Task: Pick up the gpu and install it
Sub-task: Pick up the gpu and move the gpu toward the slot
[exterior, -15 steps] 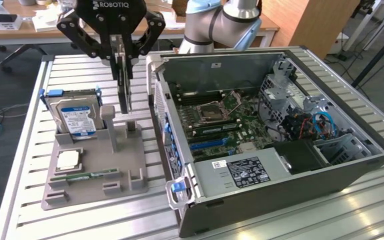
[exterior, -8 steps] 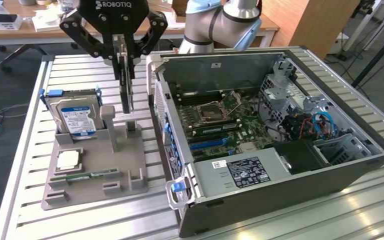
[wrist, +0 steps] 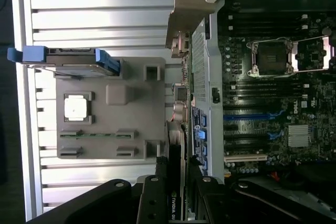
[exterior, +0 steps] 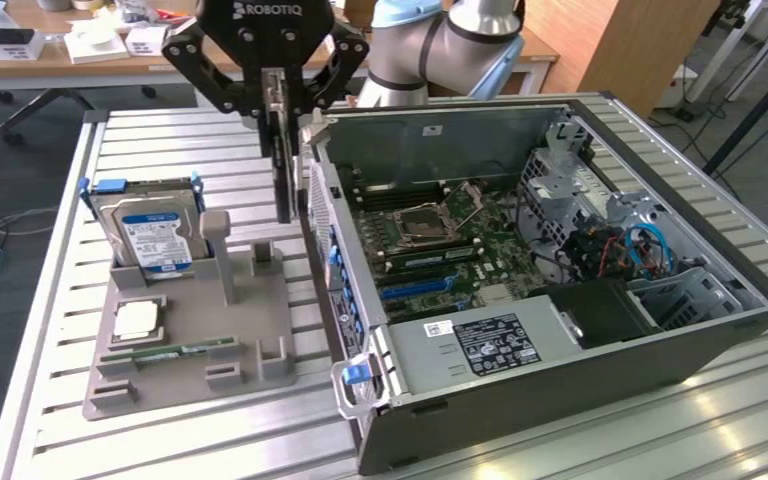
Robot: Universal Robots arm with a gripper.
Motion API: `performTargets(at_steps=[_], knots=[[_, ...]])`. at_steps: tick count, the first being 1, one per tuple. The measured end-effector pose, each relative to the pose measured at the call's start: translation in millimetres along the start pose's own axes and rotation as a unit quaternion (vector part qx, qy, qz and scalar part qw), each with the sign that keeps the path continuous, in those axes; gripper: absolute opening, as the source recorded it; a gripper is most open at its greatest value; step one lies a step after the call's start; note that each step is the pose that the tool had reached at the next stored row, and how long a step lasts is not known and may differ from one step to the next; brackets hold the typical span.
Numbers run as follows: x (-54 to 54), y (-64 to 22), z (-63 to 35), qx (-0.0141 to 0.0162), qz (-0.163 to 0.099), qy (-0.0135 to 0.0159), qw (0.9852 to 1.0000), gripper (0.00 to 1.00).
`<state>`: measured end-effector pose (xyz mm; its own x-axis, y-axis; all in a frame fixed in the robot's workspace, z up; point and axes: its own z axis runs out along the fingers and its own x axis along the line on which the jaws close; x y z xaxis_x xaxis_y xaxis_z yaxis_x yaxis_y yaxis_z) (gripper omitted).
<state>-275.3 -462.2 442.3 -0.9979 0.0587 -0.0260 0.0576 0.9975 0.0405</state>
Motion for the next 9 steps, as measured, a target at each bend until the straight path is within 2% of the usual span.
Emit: performTargets(at_steps=[9], knots=[[-28.7,1.7,0.8,-0.0003,0.000,0.0000,1.0000,0.26]])
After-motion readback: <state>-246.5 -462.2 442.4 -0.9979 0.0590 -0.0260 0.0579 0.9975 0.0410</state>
